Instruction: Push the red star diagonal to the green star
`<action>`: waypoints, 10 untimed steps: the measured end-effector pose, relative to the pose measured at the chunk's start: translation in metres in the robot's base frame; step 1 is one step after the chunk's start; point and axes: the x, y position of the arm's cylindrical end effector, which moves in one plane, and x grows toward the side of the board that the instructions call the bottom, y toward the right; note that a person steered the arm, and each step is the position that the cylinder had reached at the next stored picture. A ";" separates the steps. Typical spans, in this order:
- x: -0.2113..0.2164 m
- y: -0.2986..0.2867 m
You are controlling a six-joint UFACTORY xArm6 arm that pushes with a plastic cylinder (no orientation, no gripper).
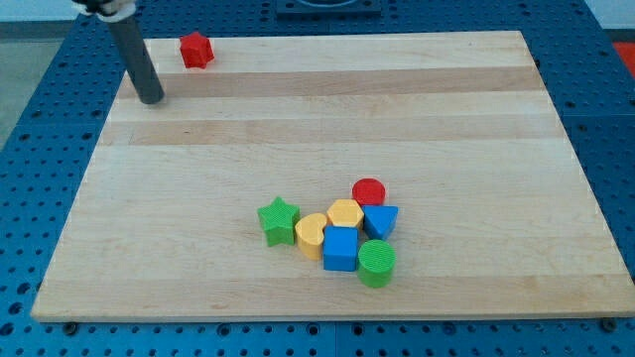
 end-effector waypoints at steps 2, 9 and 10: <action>-0.072 -0.017; -0.078 0.064; -0.061 0.050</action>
